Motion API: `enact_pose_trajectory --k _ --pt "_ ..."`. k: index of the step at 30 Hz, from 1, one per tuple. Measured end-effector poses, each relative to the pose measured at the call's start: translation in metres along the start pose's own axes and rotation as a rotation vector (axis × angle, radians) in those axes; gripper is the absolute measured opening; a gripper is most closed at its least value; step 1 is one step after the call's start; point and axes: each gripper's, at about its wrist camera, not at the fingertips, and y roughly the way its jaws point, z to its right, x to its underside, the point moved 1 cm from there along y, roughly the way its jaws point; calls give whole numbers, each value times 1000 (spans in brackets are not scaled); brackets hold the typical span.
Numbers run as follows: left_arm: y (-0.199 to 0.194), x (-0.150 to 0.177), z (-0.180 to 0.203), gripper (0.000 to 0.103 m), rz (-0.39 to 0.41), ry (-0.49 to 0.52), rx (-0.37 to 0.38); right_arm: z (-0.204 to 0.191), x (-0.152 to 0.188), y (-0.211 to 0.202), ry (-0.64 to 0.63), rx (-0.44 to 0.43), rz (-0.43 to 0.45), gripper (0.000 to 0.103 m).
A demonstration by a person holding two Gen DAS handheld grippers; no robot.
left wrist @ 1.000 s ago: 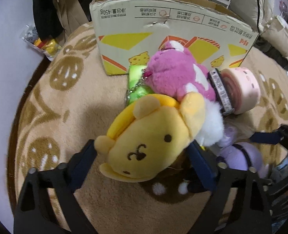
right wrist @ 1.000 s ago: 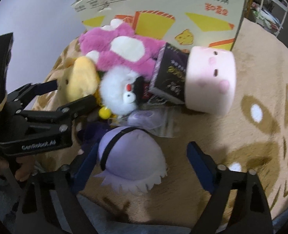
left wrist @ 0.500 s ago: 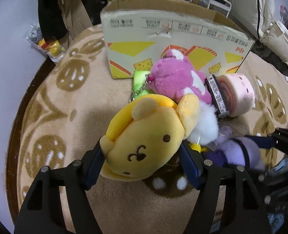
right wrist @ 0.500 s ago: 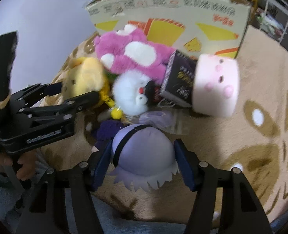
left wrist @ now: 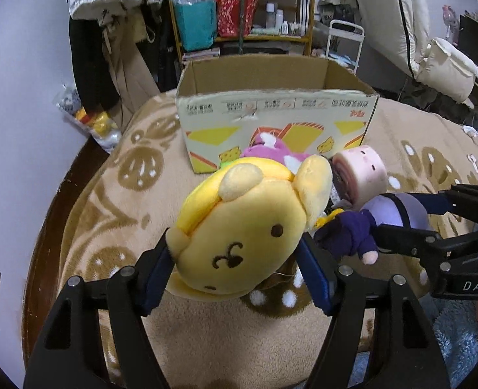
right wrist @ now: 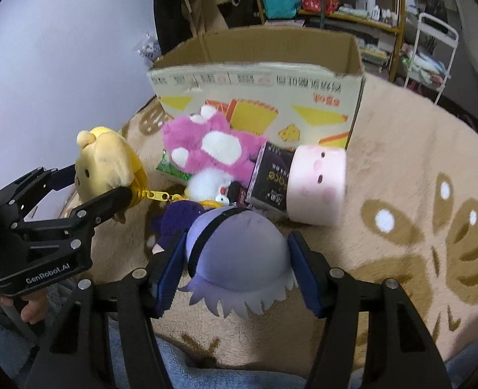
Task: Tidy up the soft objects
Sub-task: 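Lift both held plushes and carry them over the open cardboard box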
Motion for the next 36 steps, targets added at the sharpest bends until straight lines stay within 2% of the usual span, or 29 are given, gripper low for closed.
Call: enact_pose_trajectory --k 8,19,29,36 --pt "-22 -4 1 71 85 -16 -29 -2 5 -27 -33 -1 60 66" --pt "-24 -8 -17 71 108 -105 -68 -10 8 -30 -63 -15 89 66" --pt "-53 -31 -13 71 248 -135 -21 -4 -10 -66 -38 28 291 66" --pt "-65 -57 -6 72 315 -118 -15 6 -34 -79 -18 31 354 66"
